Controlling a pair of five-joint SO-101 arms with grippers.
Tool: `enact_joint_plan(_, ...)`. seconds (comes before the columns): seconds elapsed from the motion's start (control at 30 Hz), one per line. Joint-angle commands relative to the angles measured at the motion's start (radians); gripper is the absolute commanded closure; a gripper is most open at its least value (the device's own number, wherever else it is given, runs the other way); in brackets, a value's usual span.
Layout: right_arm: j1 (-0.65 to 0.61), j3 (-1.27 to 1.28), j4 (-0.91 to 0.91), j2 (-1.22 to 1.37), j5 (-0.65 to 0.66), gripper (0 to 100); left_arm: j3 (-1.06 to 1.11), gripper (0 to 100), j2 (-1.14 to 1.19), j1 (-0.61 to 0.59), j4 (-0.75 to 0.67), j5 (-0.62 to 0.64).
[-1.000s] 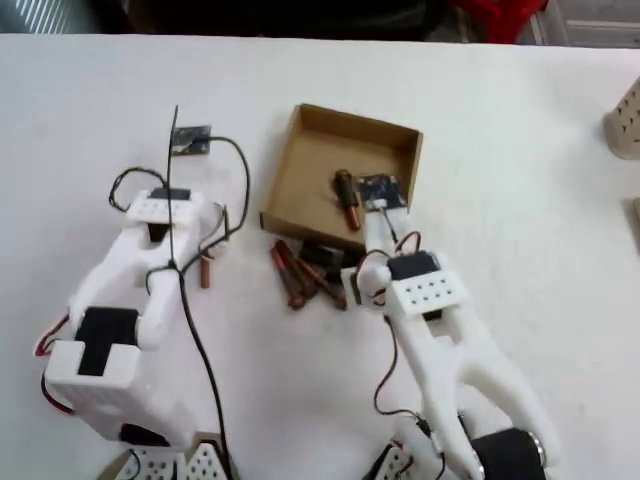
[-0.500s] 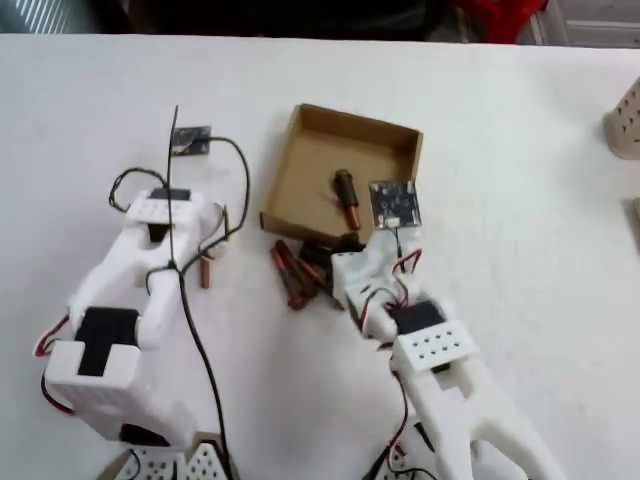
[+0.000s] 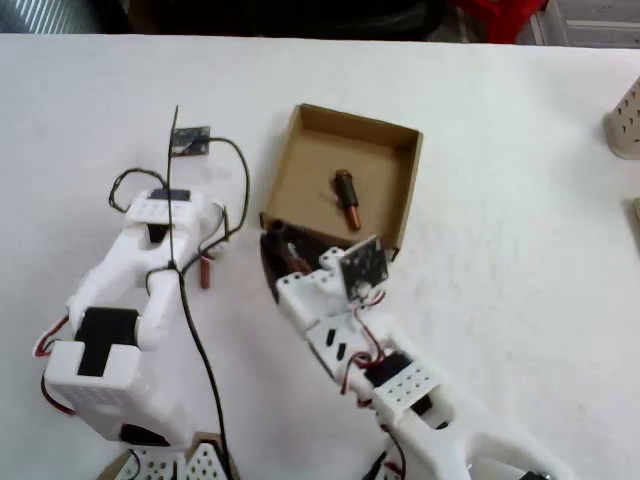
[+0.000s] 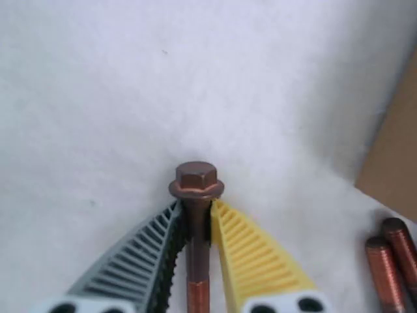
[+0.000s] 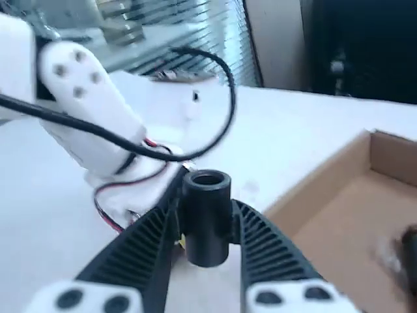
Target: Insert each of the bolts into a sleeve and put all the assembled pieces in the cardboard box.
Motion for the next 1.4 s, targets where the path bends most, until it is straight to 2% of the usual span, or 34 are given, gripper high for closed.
enact_joint_plan(0.0, -0.022, -0.014, -0.163, -0.008, -0.003, 98.1, -0.003, 98, -0.061, 0.005, -0.026, -0.008)
enact_joint_plan(0.13, -0.021, -0.014, -0.303, 0.124, -0.002, 98.1, -0.003, 98, -0.061, 0.005, -0.026, -0.008)
enact_joint_plan(0.53, 0.024, -0.068, -1.017, 0.837, -0.002, 98.1, -0.003, 98, -0.064, 0.001, -0.026, -0.008)
enact_joint_plan(0.63, 0.002, -0.068, -1.13, 0.958, -0.002, 98.1, -0.003, 98, -0.064, 0.001, -0.026, -0.008)
enact_joint_plan(0.77, -0.05, -0.068, -1.139, 1.029, -0.002, 98.1, -0.002, 98, -0.065, 0.001, -0.029, -0.009)
enact_joint_plan(0.93, -0.067, -0.068, -1.135, 1.043, -0.002, 98.1, 0.068, 98, -0.114, 0.001, -0.115, -0.009)
enact_joint_plan(1.17, -0.074, -0.068, -1.092, 1.043, -0.002, 98.1, 0.422, 98, -0.406, 0.005, -0.509, -0.008)
enact_joint_plan(1.23, -0.085, -0.068, -1.086, 1.043, -0.002, 98.1, 0.494, 98, -0.483, 0.005, -0.574, -0.005)
enact_joint_plan(1.37, -0.087, -0.068, -1.086, 1.043, -0.002, 98.1, 0.559, 98, -0.596, 0.005, -0.601, -0.002)
